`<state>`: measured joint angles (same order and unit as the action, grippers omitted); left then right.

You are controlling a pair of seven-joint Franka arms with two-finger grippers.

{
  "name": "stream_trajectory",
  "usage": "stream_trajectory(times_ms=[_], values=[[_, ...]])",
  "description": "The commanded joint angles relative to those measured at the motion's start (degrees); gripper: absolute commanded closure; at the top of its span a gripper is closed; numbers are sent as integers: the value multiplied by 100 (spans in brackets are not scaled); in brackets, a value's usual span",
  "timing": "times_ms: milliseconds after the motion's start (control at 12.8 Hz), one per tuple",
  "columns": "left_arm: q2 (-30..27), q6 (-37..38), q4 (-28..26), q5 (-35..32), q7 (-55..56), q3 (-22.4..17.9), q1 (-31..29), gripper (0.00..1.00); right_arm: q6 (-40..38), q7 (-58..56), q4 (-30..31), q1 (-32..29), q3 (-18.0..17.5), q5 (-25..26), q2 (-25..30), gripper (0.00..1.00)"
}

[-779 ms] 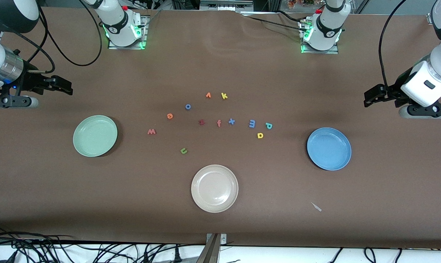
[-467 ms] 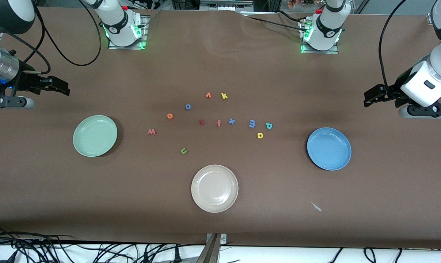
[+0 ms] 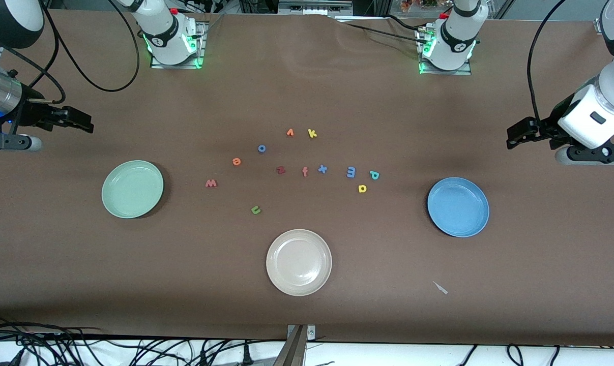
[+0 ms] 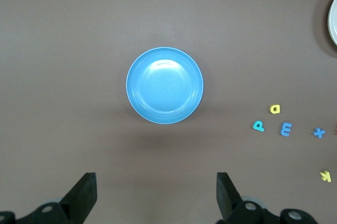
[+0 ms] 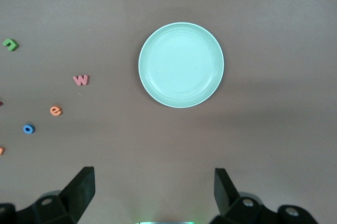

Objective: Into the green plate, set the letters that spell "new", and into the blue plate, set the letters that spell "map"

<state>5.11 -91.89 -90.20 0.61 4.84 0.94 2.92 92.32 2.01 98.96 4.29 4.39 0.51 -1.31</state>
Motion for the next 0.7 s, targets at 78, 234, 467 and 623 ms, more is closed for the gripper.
stream_trajectory(times_ms=[78,234,467,623], values=[[-107,39,-68,123,-89,-24,7,0,-135,-26,-175,-16,-17,28,-71,0],[-107,39,-68,123,-89,-15,7,0,-135,-34,-175,-16,-26,28,-71,0],[-107,39,-68,123,-89,-24,7,0,-135,-8,-175,-7,-26,28,-62,0],[-107,39,-68,123,-89,-24,7,0,-118,9,-175,-7,-26,28,-62,0]])
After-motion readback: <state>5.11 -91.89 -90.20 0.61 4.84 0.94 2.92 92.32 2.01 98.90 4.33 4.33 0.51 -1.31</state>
